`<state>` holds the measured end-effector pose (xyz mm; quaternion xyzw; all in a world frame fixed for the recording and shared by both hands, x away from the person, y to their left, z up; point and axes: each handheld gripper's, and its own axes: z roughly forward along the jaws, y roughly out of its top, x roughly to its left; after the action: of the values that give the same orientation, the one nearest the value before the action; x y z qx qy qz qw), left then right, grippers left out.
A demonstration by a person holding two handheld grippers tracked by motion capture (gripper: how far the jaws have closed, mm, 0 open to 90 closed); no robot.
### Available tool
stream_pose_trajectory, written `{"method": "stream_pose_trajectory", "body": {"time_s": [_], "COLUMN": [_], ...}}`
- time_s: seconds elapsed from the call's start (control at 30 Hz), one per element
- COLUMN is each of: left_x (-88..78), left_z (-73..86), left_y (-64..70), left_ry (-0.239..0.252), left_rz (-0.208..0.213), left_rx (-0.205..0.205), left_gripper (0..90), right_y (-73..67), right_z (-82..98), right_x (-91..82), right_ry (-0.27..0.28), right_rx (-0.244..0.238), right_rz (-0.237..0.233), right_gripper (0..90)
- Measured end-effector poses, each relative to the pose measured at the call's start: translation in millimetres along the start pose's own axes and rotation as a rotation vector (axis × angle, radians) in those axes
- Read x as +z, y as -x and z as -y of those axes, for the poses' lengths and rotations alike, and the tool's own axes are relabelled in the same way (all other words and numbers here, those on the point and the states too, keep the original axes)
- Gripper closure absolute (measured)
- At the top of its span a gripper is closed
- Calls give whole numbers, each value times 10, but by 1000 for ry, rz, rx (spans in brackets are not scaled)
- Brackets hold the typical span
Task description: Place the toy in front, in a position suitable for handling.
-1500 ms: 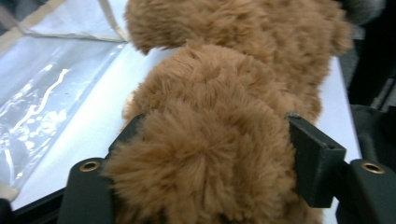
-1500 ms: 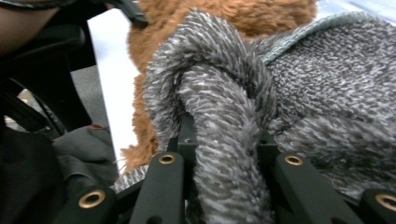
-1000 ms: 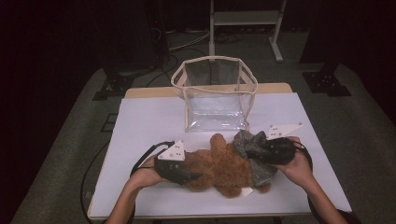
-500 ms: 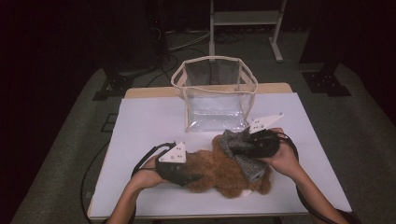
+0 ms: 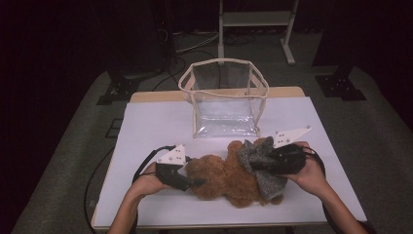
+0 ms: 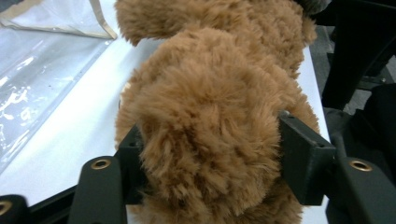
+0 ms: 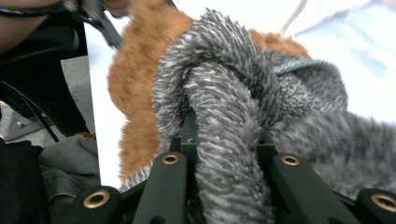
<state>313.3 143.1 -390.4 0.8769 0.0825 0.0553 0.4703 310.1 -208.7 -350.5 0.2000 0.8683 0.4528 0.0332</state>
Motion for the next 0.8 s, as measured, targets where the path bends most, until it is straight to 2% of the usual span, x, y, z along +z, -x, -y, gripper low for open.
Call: {"method": "stream_pose_trajectory", "body": {"time_s": [0.13, 0.23, 0.3, 0.47, 0.53, 0.67, 0.8], "left_x": [35, 52, 57, 63, 61, 65, 62], "left_z": [-28, -40, -42, -31, -25, -19, -13], "left_y": [19, 46, 58, 66, 70, 80, 81], "left_ry": [0, 0, -2, -10, -11, -7, -5], "left_rz": [-2, -7, -8, -10, -10, -13, -13], "left_rx": [21, 36, 47, 63, 64, 70, 70], "left_gripper": [390, 398, 403, 412, 412, 409, 407], "right_y": [-121, -186, -204, -184, -165, -100, -18], "right_z": [-241, -424, -527, -675, -716, -706, -602], "right_x": [46, 251, 446, 805, 889, 891, 715], "right_ry": [9, -18, -45, -96, -101, -106, -139], "right_rx": [-55, -95, -115, -121, -121, -108, -104], "right_rz": [-24, -64, -89, -130, -137, -137, -72], "right_gripper": [738, 736, 736, 733, 733, 732, 731]}}
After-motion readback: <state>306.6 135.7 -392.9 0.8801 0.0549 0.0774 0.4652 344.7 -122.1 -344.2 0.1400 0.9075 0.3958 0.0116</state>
